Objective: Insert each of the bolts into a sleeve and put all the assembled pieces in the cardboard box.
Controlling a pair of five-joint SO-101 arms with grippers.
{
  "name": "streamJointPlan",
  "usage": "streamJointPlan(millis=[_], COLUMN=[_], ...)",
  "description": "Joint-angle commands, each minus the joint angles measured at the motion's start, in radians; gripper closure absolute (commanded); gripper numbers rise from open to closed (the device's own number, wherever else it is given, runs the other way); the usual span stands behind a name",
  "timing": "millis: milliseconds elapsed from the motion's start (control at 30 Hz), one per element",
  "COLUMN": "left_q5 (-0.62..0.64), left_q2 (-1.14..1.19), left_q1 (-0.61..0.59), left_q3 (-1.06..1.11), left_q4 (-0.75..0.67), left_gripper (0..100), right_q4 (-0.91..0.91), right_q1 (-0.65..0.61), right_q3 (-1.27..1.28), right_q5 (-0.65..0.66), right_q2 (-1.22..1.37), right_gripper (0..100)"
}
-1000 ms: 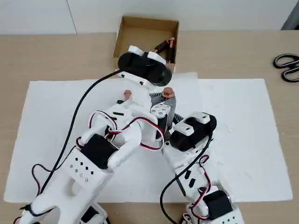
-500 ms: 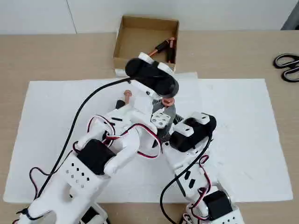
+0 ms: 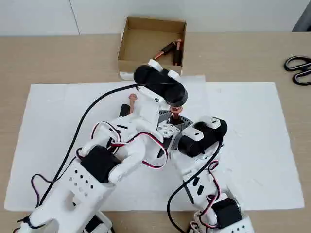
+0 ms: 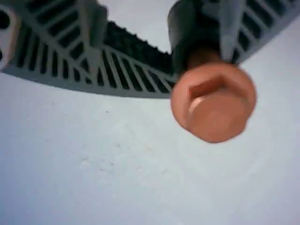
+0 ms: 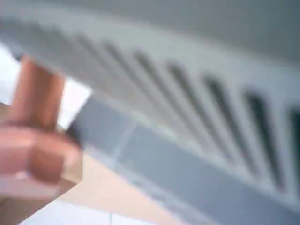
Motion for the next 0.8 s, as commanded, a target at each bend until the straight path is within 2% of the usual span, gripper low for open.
streamJointPlan(millis=[0,100,267,333,400,600,767], left_q5=[-0.011,-0.057,-0.21,-0.245,-0.273,-0.361,-0.436], left_q2=[-0.035,-0.031,-0.034,-0.034,-0.034,-0.034,-0.031], left_q1=[0.005,0.005,0.002,-0.044,-0.137,-0.554,-0.83], left_q3=[-0.051,-0.137,-0.231,-0.271,-0.32,-0.446,-0.446], left_q4=[0.08,0.21,0.361,0.42,0.471,0.56,0.635], left_gripper=[75,70,70,70,70,70,70], right_q4=[-0.024,-0.024,-0.024,-0.024,-0.024,-0.016,-0.015], right_q1=[-0.004,-0.004,-0.002,-0.002,-0.001,0.088,0.199], right_q3=[-0.015,-0.015,-0.015,-0.015,-0.015,-0.014,-0.084], right_q5=[-0.011,-0.011,-0.009,-0.009,-0.008,-0.002,0.12], right_q2=[-0.012,-0.012,-0.012,-0.012,-0.012,-0.01,-0.004], right_gripper=[99.5,99.5,99.5,99.5,99.5,99.5,99.5])
